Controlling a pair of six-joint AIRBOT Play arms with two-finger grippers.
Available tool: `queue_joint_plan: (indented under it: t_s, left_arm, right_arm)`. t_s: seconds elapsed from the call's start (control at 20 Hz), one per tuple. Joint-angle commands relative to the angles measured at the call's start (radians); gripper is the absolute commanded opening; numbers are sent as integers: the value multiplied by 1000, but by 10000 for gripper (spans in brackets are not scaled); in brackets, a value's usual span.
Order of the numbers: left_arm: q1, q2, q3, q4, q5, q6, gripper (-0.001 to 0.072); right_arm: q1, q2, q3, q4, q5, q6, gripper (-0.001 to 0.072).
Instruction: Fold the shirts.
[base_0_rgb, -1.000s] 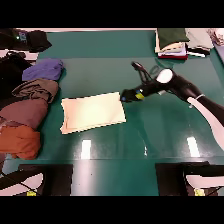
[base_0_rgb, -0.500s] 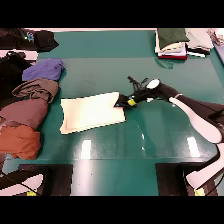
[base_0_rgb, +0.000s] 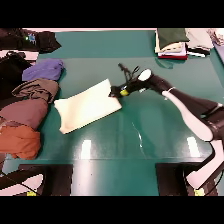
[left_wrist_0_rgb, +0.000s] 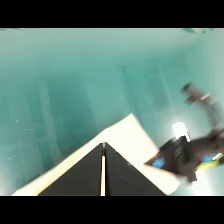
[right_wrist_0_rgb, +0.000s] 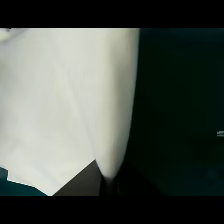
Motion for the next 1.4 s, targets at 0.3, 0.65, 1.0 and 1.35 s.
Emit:
queue_joint_plan:
  t_s: [0.3,0.65,1.0,1.35]
  left_arm:
    - [0,-1,0,-3,-13,0,24]
    - [0,-1,0,-4,-9,-8,24]
    - [0,-1,0,-4,-19,-7,24]
    - [0,-1,0,-4,-48,0,25]
  right_arm:
    - [-596,415,-178,-390,34,101,16]
    - [-1202,652,-381,-387,-47,113,16]
    - [-1348,715,-515,-391,-31,112,16]
    - [-1348,714,-369,-644,81,113,537]
